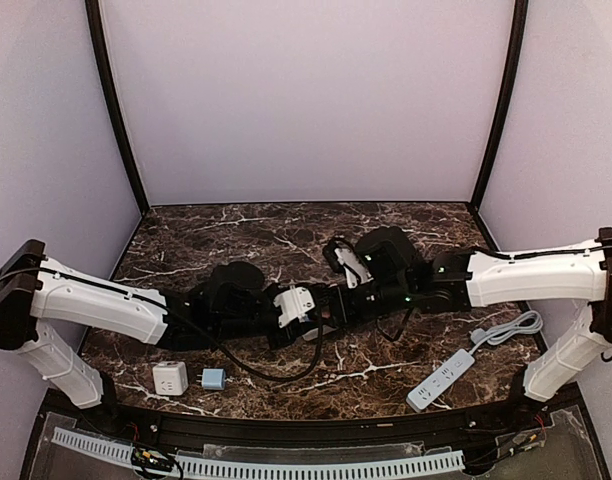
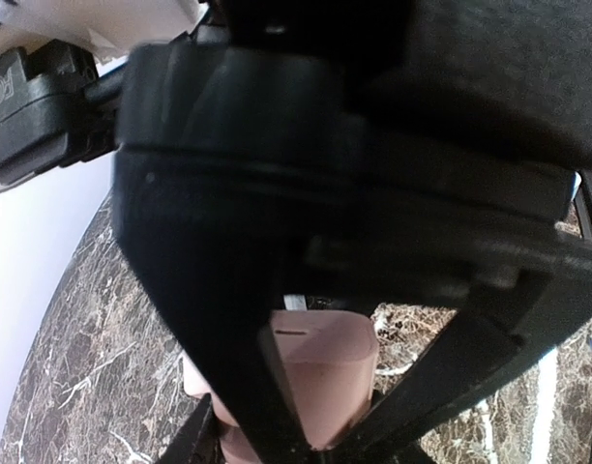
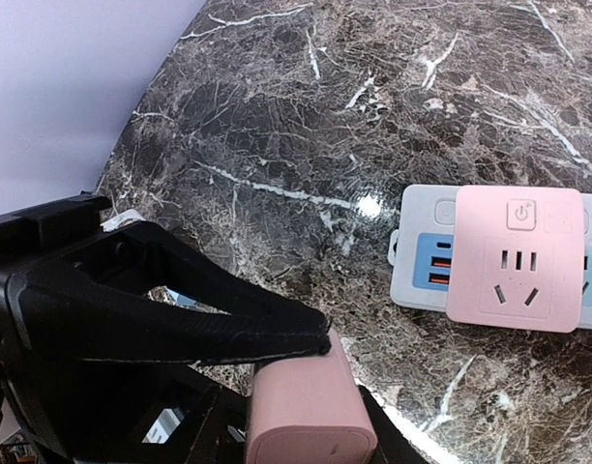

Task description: Insert the plug

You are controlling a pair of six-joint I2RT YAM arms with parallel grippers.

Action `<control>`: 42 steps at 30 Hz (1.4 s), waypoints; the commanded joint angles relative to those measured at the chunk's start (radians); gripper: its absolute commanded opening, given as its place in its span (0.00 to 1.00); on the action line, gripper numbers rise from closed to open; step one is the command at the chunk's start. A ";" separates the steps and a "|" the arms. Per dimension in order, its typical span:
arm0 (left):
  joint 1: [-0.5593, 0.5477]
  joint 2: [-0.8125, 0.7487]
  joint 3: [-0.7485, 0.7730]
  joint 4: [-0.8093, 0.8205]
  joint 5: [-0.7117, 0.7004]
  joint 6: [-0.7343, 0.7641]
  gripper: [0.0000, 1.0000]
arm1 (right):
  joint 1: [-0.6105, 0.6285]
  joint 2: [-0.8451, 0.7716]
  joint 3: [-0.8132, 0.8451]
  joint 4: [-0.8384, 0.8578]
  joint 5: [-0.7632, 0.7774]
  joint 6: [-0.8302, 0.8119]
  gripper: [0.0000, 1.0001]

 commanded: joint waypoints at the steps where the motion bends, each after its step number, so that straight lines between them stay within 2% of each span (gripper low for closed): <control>1: -0.004 0.010 -0.012 0.029 -0.017 0.020 0.01 | -0.004 0.025 0.035 -0.028 0.001 -0.026 0.40; 7: -0.005 0.017 -0.024 0.042 0.001 0.031 0.01 | -0.019 0.045 0.053 -0.026 0.013 -0.036 0.37; 11: -0.007 0.025 -0.024 0.045 -0.005 0.041 0.01 | -0.026 0.066 0.066 -0.029 -0.003 -0.045 0.23; 15: -0.006 0.038 -0.023 0.055 -0.019 0.050 0.05 | -0.033 0.080 0.074 -0.039 -0.020 -0.062 0.02; 17: -0.007 0.044 -0.023 0.063 -0.029 0.051 0.15 | -0.036 0.084 0.082 -0.050 -0.023 -0.074 0.00; 21: -0.007 0.043 -0.047 0.104 -0.041 0.050 0.48 | -0.056 0.086 0.105 -0.104 -0.012 -0.137 0.00; 22: -0.006 0.042 -0.058 0.119 -0.051 0.048 0.80 | -0.064 0.082 0.119 -0.123 -0.002 -0.159 0.00; 24: -0.007 0.040 -0.065 0.123 -0.076 0.052 0.96 | -0.087 0.063 0.128 -0.152 0.032 -0.196 0.00; 29: -0.006 0.037 -0.066 0.113 -0.126 0.047 0.99 | -0.154 0.019 0.143 -0.193 0.068 -0.262 0.00; 34: 0.001 0.041 -0.092 0.182 -0.183 -0.008 1.00 | -0.198 -0.043 0.119 -0.209 0.133 -0.278 0.00; 38: 0.026 0.044 -0.076 0.173 -0.231 -0.159 1.00 | -0.219 -0.109 0.079 -0.225 0.233 -0.268 0.00; 42: 0.029 0.068 -0.010 0.074 -0.259 -0.333 1.00 | -0.229 -0.165 0.052 -0.246 0.380 -0.251 0.00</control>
